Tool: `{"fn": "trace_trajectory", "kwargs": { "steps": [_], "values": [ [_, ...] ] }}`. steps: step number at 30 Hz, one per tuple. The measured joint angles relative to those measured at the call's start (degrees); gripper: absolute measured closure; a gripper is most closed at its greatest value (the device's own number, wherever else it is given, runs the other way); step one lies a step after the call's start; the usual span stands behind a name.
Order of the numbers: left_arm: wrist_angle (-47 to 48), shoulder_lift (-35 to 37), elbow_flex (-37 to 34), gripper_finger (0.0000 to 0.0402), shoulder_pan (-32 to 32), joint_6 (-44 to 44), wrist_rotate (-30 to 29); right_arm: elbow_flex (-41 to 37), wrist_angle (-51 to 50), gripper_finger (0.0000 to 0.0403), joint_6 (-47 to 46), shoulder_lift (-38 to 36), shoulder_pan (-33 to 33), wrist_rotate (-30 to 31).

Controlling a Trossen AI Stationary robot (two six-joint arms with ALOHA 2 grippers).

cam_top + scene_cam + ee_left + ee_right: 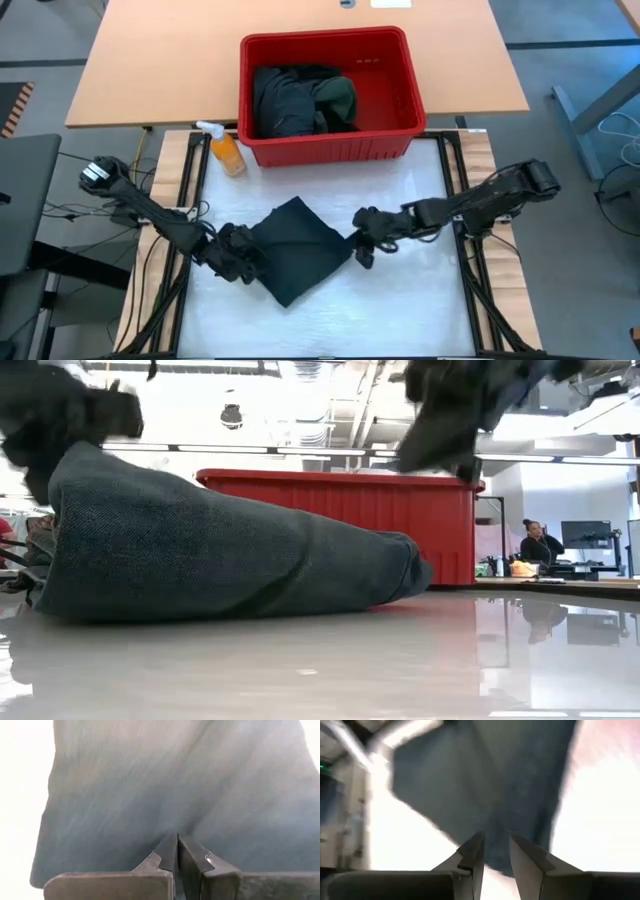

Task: Fold Laundry from Bin
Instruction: Fold the blue pants

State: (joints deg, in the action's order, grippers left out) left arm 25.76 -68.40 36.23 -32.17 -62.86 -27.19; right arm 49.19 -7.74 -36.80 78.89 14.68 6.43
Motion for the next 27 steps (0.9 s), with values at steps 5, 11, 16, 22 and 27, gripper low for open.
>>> {"fn": "trace_trajectory", "kwargs": {
  "steps": [5, 11, 16, 22, 27],
  "values": [
    [-9.5, 6.4, 2.3, 0.0402, 0.0, 8.1, -7.1, -0.1, 1.5, 0.0285, 2.7, 1.2, 5.3, 2.6],
    [-9.2, 6.6, 2.3, 0.0401, 3.3, 11.0, -11.9, 0.0, 19.4, 0.0285, 9.0, 12.2, 7.5, 3.1],
    [-6.4, 2.8, 2.3, 0.0401, 9.4, 10.6, -7.0, 4.7, 28.8, 0.0285, 15.1, 21.4, 5.5, 3.1],
    [-5.5, -1.2, 2.4, 0.0401, 16.7, 14.1, -1.1, 16.6, 28.3, 0.0285, 26.6, 29.0, 3.5, -1.1],
    [-5.8, -3.2, 2.4, 0.0401, 22.7, 19.1, 5.3, 24.1, 27.3, 0.0285, 31.9, 36.0, 3.1, -3.3]
  ]
}}
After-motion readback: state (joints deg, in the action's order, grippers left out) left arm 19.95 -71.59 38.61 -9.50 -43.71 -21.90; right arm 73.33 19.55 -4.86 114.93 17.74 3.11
